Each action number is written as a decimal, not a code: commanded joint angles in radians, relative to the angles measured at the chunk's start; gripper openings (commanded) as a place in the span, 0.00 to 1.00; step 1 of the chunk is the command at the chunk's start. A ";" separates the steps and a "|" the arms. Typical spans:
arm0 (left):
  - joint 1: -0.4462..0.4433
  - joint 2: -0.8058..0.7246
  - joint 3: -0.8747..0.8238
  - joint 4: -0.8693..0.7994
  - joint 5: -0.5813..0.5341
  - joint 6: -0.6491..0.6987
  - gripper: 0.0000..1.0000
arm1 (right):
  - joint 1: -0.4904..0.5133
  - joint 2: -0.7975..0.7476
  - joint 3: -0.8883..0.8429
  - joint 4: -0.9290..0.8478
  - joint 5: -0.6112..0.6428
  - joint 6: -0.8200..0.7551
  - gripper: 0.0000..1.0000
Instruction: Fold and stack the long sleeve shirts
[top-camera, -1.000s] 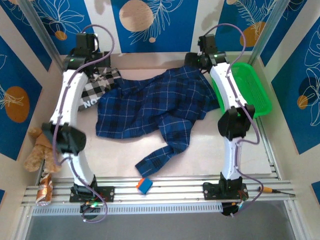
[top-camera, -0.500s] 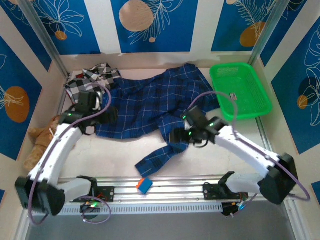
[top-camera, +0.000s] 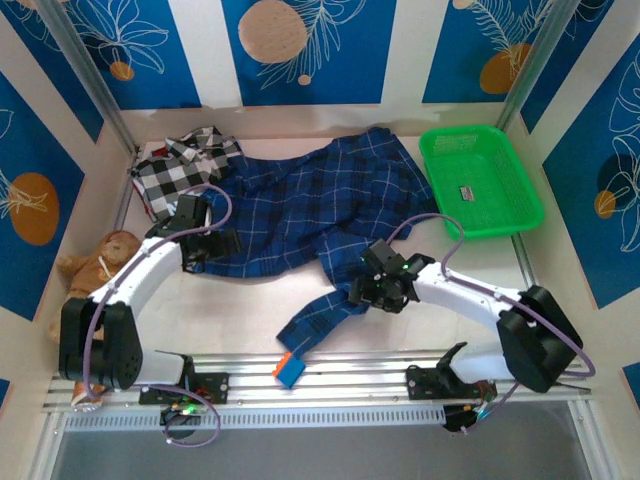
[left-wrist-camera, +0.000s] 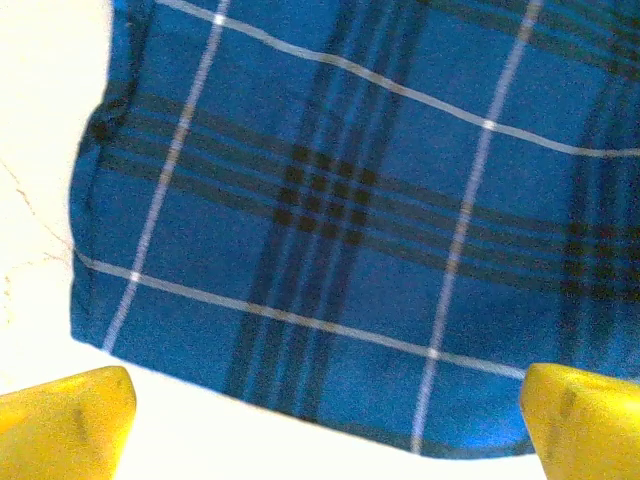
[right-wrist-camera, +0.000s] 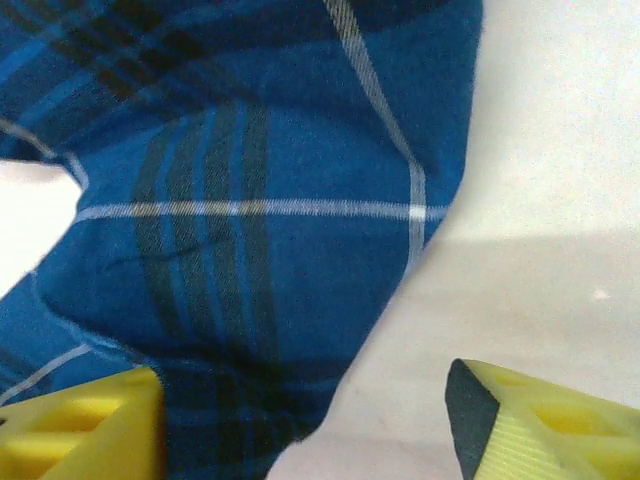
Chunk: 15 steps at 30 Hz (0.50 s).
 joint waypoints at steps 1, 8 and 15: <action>0.031 0.047 -0.028 0.071 0.026 -0.029 0.98 | -0.018 0.053 0.032 0.022 0.039 0.013 0.46; 0.062 0.086 -0.096 0.132 0.049 -0.068 0.96 | 0.028 -0.076 0.040 -0.272 0.142 0.084 0.08; 0.075 0.063 -0.204 0.188 0.078 -0.120 0.94 | 0.065 -0.336 -0.019 -0.564 0.113 0.188 0.02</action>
